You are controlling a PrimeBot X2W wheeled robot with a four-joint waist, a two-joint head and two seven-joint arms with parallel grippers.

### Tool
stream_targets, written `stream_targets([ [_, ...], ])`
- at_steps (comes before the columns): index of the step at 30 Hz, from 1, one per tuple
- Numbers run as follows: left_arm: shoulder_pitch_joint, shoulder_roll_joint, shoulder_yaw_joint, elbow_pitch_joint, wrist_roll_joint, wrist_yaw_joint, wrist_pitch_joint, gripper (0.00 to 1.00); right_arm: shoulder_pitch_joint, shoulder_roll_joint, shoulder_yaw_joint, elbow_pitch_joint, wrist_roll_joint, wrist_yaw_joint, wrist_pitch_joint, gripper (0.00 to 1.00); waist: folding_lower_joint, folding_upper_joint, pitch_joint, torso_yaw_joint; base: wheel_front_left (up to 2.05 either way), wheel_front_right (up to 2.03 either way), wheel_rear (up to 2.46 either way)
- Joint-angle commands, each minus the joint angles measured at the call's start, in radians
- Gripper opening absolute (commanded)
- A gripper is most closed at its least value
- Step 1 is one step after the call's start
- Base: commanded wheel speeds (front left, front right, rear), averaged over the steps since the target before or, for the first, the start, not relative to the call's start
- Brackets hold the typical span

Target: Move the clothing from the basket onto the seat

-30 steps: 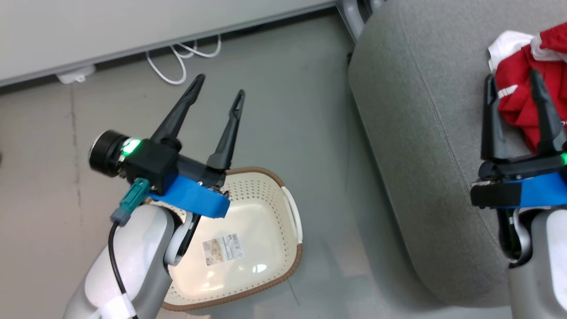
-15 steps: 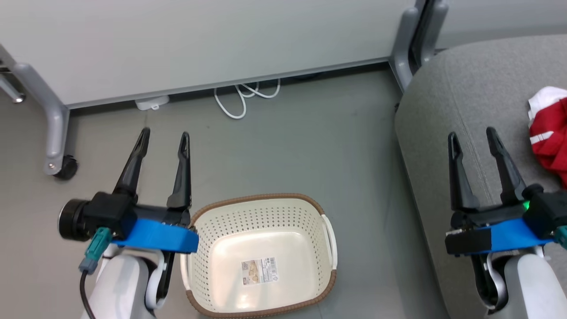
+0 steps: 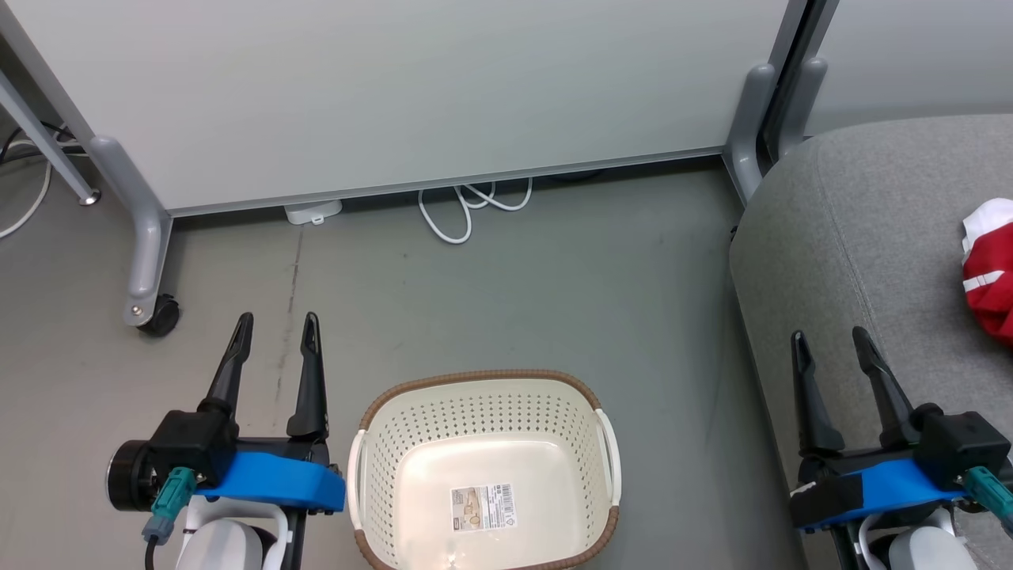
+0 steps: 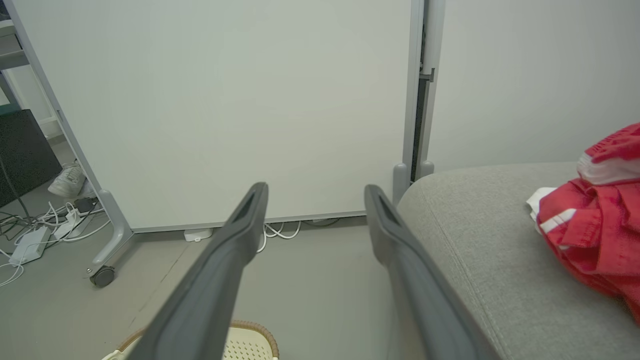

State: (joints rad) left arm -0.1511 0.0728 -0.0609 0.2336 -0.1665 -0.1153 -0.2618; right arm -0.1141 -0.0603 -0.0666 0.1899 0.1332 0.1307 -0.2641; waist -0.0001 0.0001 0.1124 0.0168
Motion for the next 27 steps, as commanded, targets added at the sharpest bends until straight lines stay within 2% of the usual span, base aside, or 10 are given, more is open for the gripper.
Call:
stream_targets([
  [1,0.008,-0.003,0.009,0.009,0.006,-0.006,-0.005,1.00,0.015,0.004,0.004,0.008,-0.001,0.000,0.000,1.00,0.0001,-0.0001,-0.005,0.003,0.00,0.00,0.00],
  [20,0.023,-0.022,0.040,0.046,0.022,-0.015,-0.005,1.00,0.037,0.011,0.030,0.042,0.021,0.000,0.000,1.00,0.0001,-0.0001,-0.032,0.015,0.00,0.00,0.00],
  [21,0.023,-0.022,0.045,0.047,0.016,-0.016,0.000,0.00,0.038,0.011,0.028,0.043,0.029,0.000,0.004,0.00,0.0001,-0.0001,-0.031,0.016,0.00,0.00,0.00],
  [27,0.052,-0.022,0.043,0.085,-0.012,-0.014,0.013,0.00,0.030,0.010,0.027,0.086,0.048,0.000,0.009,0.00,0.0001,-0.0001,-0.032,0.016,0.00,0.00,0.00],
])
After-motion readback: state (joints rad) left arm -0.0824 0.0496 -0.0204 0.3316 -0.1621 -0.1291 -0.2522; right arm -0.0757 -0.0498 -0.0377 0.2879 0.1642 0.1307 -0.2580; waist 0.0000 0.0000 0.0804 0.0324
